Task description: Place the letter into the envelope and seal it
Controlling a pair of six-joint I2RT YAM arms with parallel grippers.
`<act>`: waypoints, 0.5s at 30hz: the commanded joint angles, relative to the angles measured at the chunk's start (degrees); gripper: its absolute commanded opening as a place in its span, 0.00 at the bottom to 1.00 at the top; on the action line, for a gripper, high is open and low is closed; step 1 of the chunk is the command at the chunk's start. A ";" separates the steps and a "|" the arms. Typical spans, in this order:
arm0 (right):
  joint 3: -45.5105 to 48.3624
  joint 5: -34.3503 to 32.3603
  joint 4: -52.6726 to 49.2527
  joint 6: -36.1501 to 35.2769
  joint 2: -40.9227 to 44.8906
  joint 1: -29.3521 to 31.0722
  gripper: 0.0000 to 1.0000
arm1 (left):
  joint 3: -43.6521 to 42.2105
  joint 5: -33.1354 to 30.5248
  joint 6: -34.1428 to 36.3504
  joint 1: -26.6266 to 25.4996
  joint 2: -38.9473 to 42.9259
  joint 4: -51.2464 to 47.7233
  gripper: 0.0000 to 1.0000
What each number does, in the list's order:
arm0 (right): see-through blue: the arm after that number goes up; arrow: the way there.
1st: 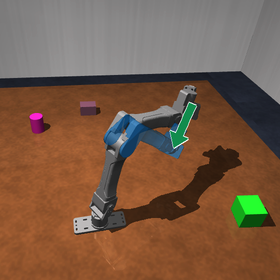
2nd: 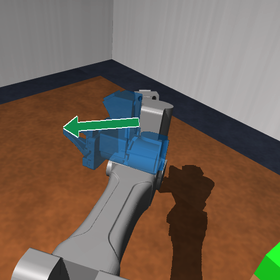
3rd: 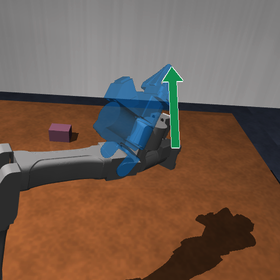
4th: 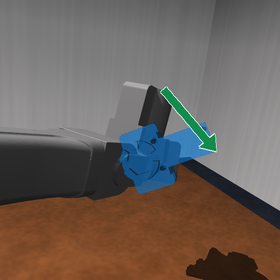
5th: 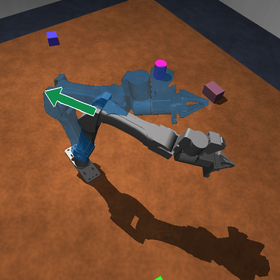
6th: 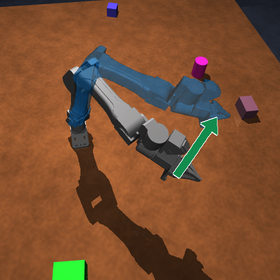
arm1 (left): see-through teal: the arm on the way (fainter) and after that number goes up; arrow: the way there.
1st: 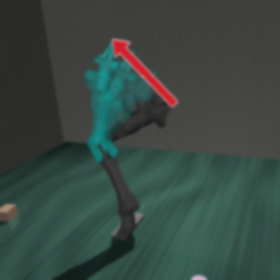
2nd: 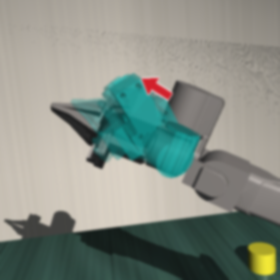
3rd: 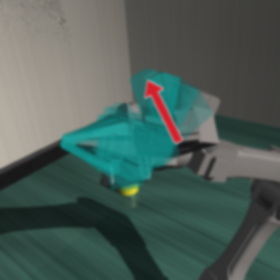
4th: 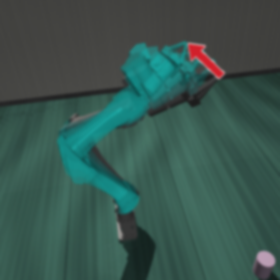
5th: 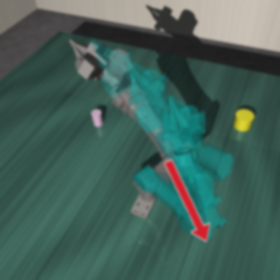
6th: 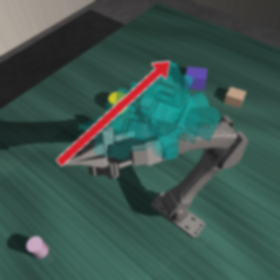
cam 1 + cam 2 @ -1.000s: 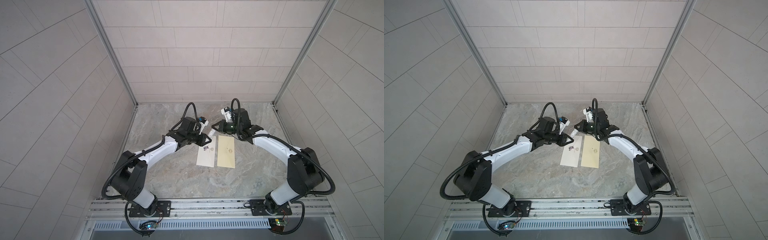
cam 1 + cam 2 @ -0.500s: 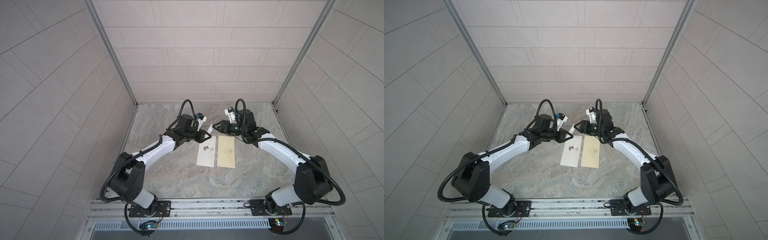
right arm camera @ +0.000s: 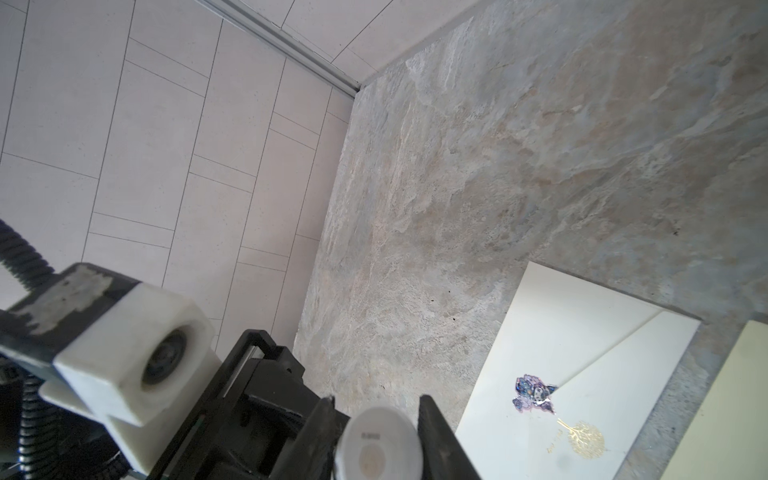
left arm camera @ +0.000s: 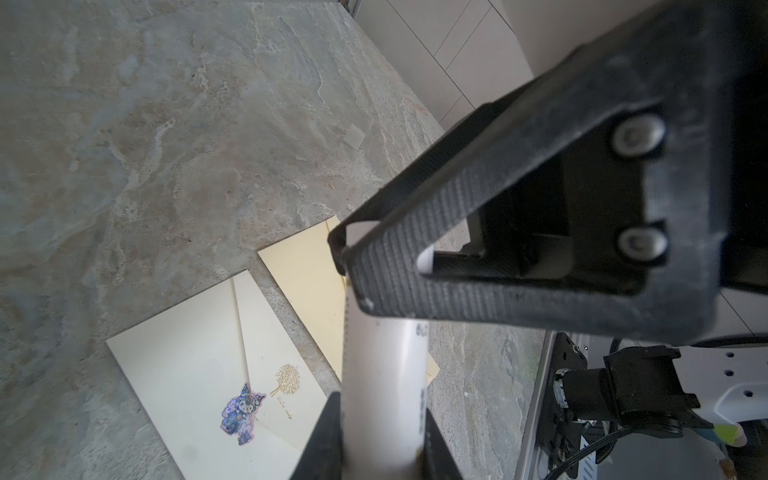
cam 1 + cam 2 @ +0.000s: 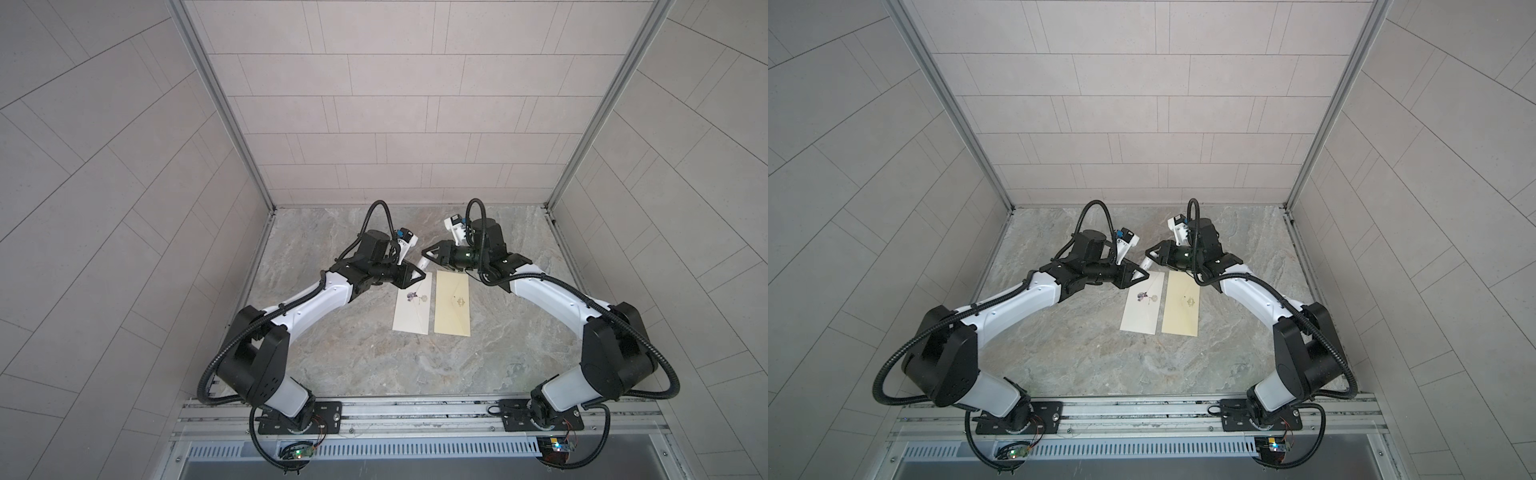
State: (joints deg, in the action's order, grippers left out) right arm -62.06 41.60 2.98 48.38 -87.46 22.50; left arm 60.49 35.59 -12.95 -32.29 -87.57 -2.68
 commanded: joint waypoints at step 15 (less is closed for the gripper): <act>6.54 8.10 15.26 5.74 5.17 -1.94 0.00 | -4.27 17.00 -50.04 11.03 -2.91 57.09 0.00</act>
State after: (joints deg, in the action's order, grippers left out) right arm -59.51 42.65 15.64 52.86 -85.82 21.41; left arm 54.83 50.11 -39.68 -26.87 -89.32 22.92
